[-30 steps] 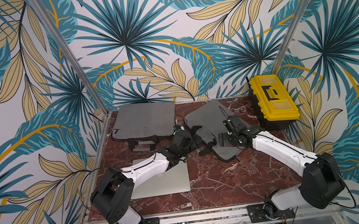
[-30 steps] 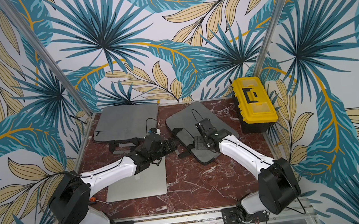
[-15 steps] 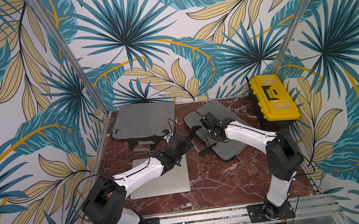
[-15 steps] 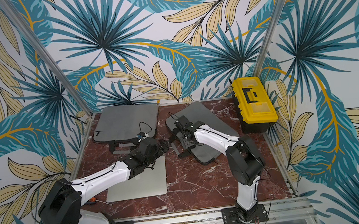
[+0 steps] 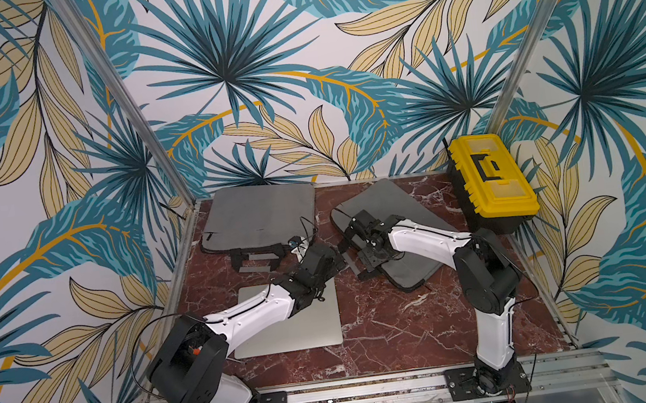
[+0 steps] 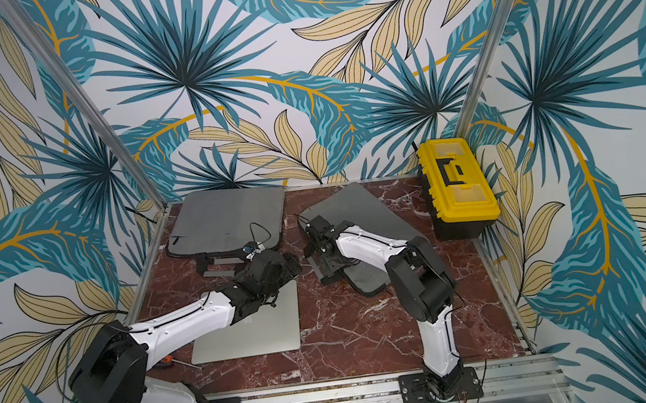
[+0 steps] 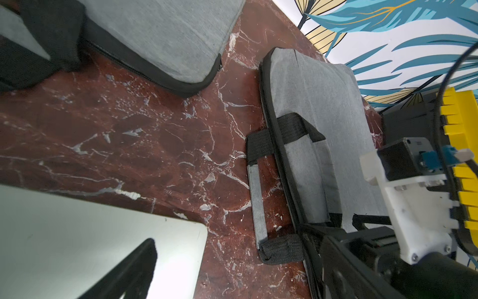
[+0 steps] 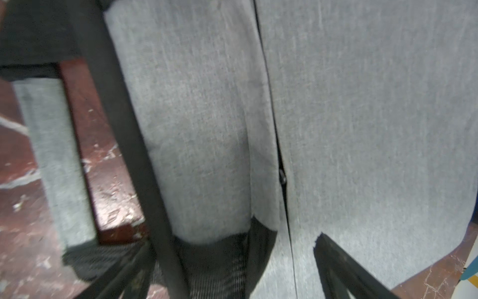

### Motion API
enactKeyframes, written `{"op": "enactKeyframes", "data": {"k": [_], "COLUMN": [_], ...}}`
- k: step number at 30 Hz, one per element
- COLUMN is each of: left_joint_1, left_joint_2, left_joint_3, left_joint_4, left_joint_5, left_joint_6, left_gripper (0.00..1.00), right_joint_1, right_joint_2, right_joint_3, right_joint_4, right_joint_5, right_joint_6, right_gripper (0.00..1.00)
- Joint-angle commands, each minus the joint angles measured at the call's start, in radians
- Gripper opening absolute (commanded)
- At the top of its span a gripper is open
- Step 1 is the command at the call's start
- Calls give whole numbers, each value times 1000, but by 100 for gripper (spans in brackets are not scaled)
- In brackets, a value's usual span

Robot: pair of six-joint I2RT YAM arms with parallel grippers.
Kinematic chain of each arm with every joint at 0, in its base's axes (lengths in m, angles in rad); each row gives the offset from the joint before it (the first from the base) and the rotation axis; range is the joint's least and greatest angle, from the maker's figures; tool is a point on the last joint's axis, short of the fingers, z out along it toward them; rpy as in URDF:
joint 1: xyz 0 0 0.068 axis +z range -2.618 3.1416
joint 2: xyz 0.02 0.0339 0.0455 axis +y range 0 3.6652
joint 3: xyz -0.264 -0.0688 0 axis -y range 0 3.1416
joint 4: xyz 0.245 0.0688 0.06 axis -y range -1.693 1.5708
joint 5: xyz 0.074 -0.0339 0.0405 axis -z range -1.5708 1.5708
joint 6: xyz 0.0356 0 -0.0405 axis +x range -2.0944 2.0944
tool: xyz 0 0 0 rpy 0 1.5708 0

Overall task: Open the zippered laptop bag and take out the laptop
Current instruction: Open the bag flap on the zippered laptop bag.

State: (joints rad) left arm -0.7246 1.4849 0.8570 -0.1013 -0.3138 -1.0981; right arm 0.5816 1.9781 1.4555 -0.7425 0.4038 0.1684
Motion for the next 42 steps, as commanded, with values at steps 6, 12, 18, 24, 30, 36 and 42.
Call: {"op": "enactKeyframes", "data": {"k": [6, 12, 18, 24, 30, 36, 42], "left_joint_1": [7, 7, 10, 12, 16, 21, 30], "left_joint_2": [-1, 3, 7, 14, 32, 75, 146], "left_joint_3": [-21, -24, -22, -21, 1, 74, 148], "left_joint_4": [-6, -7, -7, -6, -5, -6, 98], "left_joint_5": [-8, 2, 14, 25, 46, 117, 241], "left_joint_6": [-12, -20, -25, -39, -31, 11, 19], "left_gripper": [100, 100, 100, 100, 100, 100, 100], "right_joint_1": [-3, -4, -4, -5, -12, -20, -22], "right_joint_2": [34, 56, 38, -34, -110, -188, -260], "right_joint_3": [31, 29, 31, 19, 16, 20, 42], "right_joint_4": [-45, -38, -35, -25, -9, 24, 47], "right_joint_5": [91, 104, 123, 191, 247, 239, 175], "right_joint_6": [45, 49, 56, 60, 59, 30, 13], "right_gripper": [91, 83, 53, 29, 3, 0, 0]}}
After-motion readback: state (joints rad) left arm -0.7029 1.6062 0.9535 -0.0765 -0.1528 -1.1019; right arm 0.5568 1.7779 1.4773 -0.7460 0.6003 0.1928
